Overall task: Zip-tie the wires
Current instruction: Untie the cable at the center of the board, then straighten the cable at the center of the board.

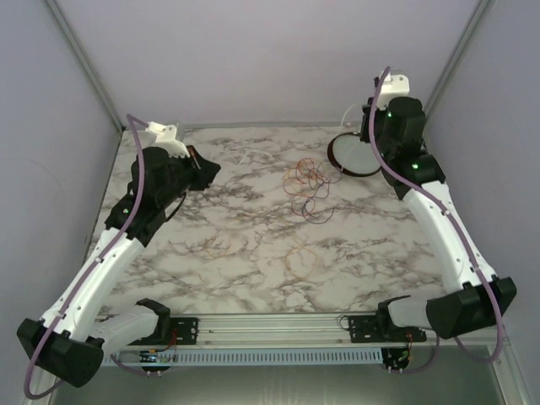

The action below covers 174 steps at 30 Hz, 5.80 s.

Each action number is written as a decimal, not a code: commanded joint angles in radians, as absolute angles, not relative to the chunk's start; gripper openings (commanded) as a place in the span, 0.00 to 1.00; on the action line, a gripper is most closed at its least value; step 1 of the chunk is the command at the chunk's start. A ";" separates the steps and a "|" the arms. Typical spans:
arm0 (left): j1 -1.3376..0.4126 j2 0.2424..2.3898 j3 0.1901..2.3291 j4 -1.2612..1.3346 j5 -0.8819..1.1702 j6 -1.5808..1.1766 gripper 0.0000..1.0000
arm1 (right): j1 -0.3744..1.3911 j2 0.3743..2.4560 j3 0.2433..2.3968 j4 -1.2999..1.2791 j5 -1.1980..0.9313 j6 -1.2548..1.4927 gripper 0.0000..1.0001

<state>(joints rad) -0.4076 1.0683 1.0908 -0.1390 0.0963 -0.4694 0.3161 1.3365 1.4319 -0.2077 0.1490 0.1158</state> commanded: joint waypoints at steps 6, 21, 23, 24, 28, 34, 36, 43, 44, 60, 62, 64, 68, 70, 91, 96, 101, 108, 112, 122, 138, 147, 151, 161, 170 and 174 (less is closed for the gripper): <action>-0.406 0.988 1.171 -0.501 0.053 -0.289 0.00 | 0.372 1.299 1.498 -0.848 0.126 0.239 0.00; -0.407 1.029 1.201 -0.765 -0.272 -0.145 0.00 | 0.373 1.255 1.489 -0.956 0.450 0.292 0.00; -0.413 1.052 1.222 -0.801 -0.297 -0.100 0.00 | 0.376 1.247 1.493 -0.940 0.317 0.276 0.00; -0.420 1.065 1.232 -0.815 -0.325 -0.086 0.00 | 0.377 1.244 1.485 -0.930 0.254 0.271 0.00; -0.443 1.107 1.269 -0.861 -0.388 -0.026 0.00 | 0.394 1.234 1.416 -0.911 0.133 0.268 0.00; -0.543 1.196 1.301 -0.939 -0.609 0.050 0.00 | 0.392 1.238 1.328 -0.955 0.305 0.284 0.00; -0.549 1.227 1.307 -0.953 -0.630 0.045 0.00 | 0.391 1.239 1.307 -0.948 0.282 0.286 0.00; -0.549 1.242 1.211 -0.856 -0.471 -0.034 0.02 | 0.393 1.298 1.215 -0.959 0.193 0.264 0.00; -0.549 1.241 1.193 -0.839 -0.451 -0.048 0.02 | 0.391 1.306 1.208 -0.955 0.189 0.264 0.00; -0.529 1.222 0.929 -0.608 -0.302 -0.207 0.17 | 0.364 1.469 1.238 -0.981 0.348 0.271 0.00; -0.526 1.228 0.913 -0.592 -0.303 -0.220 0.17 | 0.361 1.495 1.242 -0.984 0.363 0.265 0.00; -0.524 1.240 0.905 -0.583 -0.305 -0.225 0.18 | 0.356 1.521 1.245 -0.986 0.379 0.262 0.00; -0.513 1.274 0.898 -0.579 -0.321 -0.240 0.18 | 0.356 1.574 1.242 -0.981 0.376 0.257 0.00; -0.511 1.286 0.899 -0.574 -0.325 -0.241 0.18 | 0.357 1.592 1.233 -0.971 0.349 0.247 0.00; -0.703 1.473 1.018 0.010 0.120 -0.404 0.54 | 0.356 1.554 1.245 -0.922 0.260 0.242 0.00; -0.759 1.628 1.075 0.065 0.076 -0.438 0.54 | 0.355 1.552 1.245 -0.919 0.252 0.243 0.00; -0.790 1.750 1.148 0.033 0.041 -0.448 0.52 | 0.355 1.547 1.244 -0.916 0.251 0.242 0.00; -0.806 1.830 1.188 -0.008 -0.023 -0.432 0.47 | 0.356 1.537 1.244 -0.915 0.253 0.242 0.00; -0.813 1.880 1.217 -0.017 -0.051 -0.424 0.40 | 0.355 1.534 1.243 -0.911 0.253 0.243 0.00; -0.815 1.953 1.237 -0.030 -0.079 -0.419 0.36 | 0.355 1.532 1.241 -0.908 0.255 0.242 0.00; -0.799 1.580 1.001 -0.093 -0.186 -0.395 0.00 | 0.340 1.505 1.251 -0.934 0.275 0.239 0.00; -0.721 1.240 0.793 -0.195 -0.222 -0.444 0.00 | 0.340 1.484 1.229 -0.941 0.286 0.249 0.00; -0.706 1.141 0.683 -0.103 -0.166 -0.469 0.00 | 0.340 1.485 1.230 -0.945 0.295 0.254 0.00; -0.703 1.274 0.732 -0.193 -0.163 -0.422 0.00 | 0.252 1.475 1.292 -0.994 0.457 0.241 0.00; -0.629 1.229 0.767 -0.259 -0.275 -0.427 0.00 | -0.001 1.480 1.450 -1.040 0.658 0.233 0.00; -0.563 1.149 0.788 -0.253 -0.257 -0.397 0.00 | -0.056 1.459 1.420 -0.995 0.613 0.210 0.00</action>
